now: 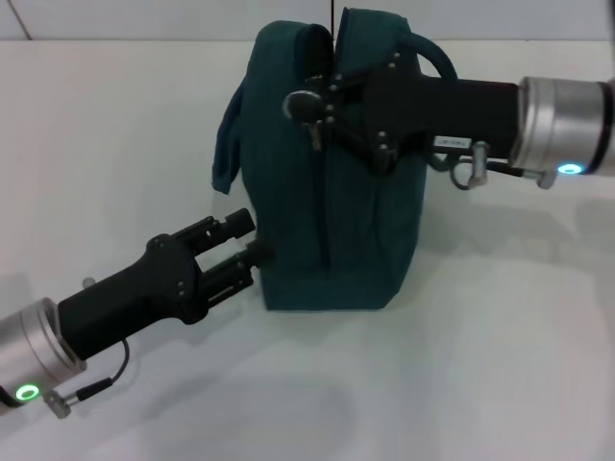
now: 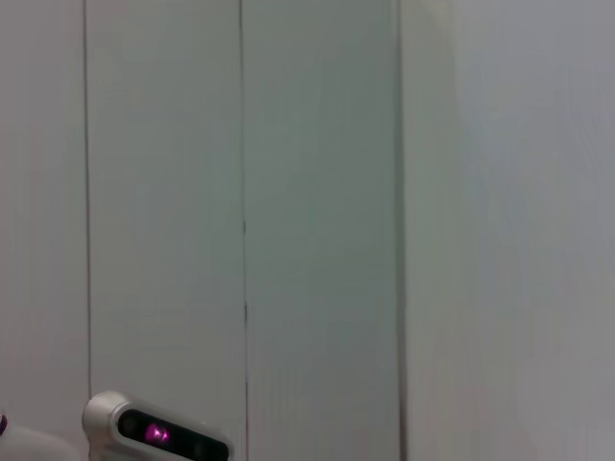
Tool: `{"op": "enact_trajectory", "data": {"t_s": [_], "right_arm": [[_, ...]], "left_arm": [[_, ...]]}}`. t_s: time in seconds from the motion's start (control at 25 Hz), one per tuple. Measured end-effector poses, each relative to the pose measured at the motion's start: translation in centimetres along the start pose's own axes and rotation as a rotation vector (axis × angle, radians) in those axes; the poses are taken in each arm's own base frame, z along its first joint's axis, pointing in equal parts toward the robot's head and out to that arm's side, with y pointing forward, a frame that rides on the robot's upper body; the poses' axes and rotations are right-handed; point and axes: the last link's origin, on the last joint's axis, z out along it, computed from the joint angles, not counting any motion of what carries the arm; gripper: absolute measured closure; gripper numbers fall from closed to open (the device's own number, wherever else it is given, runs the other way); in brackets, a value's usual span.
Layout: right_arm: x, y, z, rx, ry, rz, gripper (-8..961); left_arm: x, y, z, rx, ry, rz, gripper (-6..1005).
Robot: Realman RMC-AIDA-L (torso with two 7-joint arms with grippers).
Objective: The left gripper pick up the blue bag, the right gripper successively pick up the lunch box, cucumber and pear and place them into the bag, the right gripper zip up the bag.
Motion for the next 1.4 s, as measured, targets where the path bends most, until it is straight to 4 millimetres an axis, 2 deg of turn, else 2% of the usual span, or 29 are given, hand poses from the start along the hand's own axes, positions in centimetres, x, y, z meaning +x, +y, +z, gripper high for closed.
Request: {"op": "enact_trajectory", "data": {"t_s": [0.16,0.36,0.56,0.8,1.12,1.32,1.4], "right_arm": [[-0.2,0.1,1.2,-0.026,0.013,-0.007,917],[-0.3,0.1,1.5,-0.024,0.008,-0.012,916],[-0.2,0.1,1.3,-0.015,0.004,-0.004,916],[0.2,0.2,1.1,-0.008,0.009,0.007,915],[0.8,0.4,0.1,0.012,0.01,0.026,914],[0.8,0.0,-0.5,0.048,0.0,0.013,913],[0.8,-0.4,-0.8,0.075,0.001,0.005,913]], "left_arm": [[-0.5,-0.1,0.4,0.019,-0.011,-0.004,485],[-1.2,-1.0,1.0,0.078,-0.047,-0.017,263],[-1.3,-1.5,0.9,0.112,-0.05,-0.018,281],[-1.2,-1.6,0.9,0.116,-0.049,-0.013,315],[-0.8,-1.9,1.0,0.132,-0.026,-0.007,570],[-0.8,-1.8,1.2,0.114,-0.034,0.024,805],[-0.9,-1.5,1.2,0.093,-0.047,0.039,844]]}}
